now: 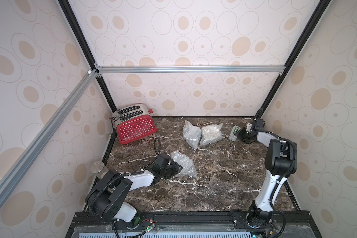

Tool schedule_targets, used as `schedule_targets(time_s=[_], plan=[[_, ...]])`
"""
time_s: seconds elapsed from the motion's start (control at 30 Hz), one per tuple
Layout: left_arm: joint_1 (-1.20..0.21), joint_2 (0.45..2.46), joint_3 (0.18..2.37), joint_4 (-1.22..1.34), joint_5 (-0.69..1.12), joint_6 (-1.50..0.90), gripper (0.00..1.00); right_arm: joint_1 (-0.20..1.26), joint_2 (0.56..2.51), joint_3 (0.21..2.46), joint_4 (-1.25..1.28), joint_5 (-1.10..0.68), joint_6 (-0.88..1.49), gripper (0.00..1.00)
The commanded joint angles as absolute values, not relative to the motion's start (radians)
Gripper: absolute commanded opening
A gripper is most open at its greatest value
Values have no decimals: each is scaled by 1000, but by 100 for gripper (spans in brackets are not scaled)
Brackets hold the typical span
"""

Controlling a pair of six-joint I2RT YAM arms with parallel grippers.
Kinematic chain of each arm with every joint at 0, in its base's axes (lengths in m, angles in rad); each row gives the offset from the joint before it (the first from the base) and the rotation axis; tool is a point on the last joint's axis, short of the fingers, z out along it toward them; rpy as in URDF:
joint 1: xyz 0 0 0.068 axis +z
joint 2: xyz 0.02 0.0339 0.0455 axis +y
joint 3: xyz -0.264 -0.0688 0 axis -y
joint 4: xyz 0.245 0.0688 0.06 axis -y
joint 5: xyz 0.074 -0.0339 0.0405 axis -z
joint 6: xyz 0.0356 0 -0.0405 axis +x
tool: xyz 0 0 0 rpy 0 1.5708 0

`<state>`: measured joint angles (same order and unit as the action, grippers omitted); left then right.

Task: Wrap bowls in bubble wrap
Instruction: Tear off the tape using the Tape Cutter.

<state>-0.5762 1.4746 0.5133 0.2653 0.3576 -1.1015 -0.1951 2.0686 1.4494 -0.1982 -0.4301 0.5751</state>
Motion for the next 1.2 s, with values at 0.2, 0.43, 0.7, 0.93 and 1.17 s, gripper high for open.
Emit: schedule_targets(time_s=[0.2, 0.43, 0.7, 0.93, 1.17], plan=[[-581, 1466, 544, 229, 354, -1080, 52, -203, 2160, 1564, -256, -484, 518, 29], [-582, 1466, 546, 227, 350, -1081, 52, -203, 2200, 1598, -254, -520, 529, 21], [-582, 1473, 551, 221, 353, -1077, 52, -204, 2171, 1562, -237, -536, 536, 6], [-583, 1473, 548, 227, 352, -1078, 52, -204, 2121, 1562, -255, -560, 544, 1], [-582, 1465, 542, 226, 351, -1080, 52, -204, 2050, 1511, -254, -570, 563, 1]])
